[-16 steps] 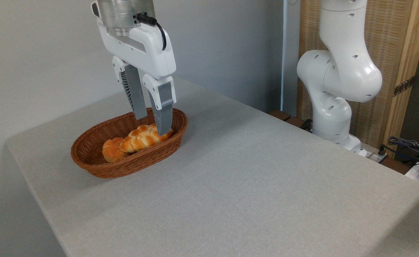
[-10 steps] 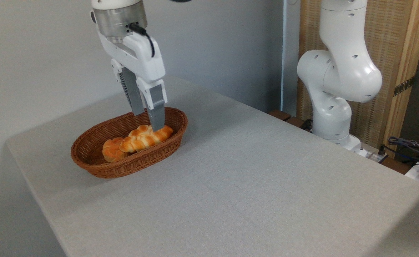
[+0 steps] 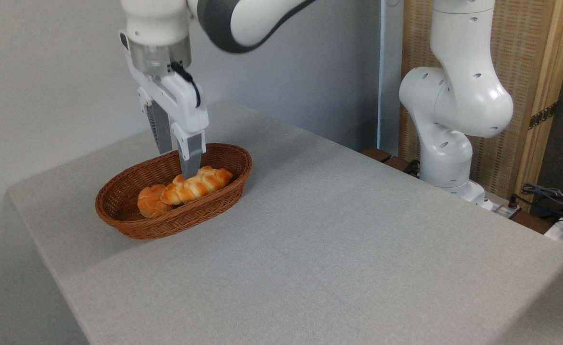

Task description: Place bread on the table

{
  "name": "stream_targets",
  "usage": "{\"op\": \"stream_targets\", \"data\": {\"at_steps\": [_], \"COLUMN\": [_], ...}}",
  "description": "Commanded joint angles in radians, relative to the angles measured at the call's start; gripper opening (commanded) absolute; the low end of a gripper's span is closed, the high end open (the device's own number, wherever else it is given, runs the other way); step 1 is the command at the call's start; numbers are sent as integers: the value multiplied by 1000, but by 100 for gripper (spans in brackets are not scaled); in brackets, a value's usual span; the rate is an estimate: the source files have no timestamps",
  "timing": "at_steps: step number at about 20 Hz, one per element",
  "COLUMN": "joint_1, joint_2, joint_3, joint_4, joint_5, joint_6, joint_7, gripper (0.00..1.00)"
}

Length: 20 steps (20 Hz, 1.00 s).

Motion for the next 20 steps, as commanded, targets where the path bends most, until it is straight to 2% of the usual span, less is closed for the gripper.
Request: {"op": "stream_targets", "data": {"at_steps": [1, 4, 12, 13, 15, 16, 18, 20], "joint_1": [-1, -4, -4, -4, -4, -4, -4, -4], "joint_2": [-25, -14, 13, 15, 22, 22, 22, 21], "joint_3": [-73, -83, -142, -142, -145, -145, -145, -145], "joint_4": [-135, -155, -236, -236, -236, -236, -236, -236], "joint_5": [-21, -23, -1, -1, 0, -1, -1, -1], "joint_6": [131, 182, 280, 286, 301, 301, 303, 303], "joint_7": [-19, -63, -63, -63, -63, -63, -62, -62], "gripper": [100, 100, 100, 95, 76, 60, 40, 33]}}
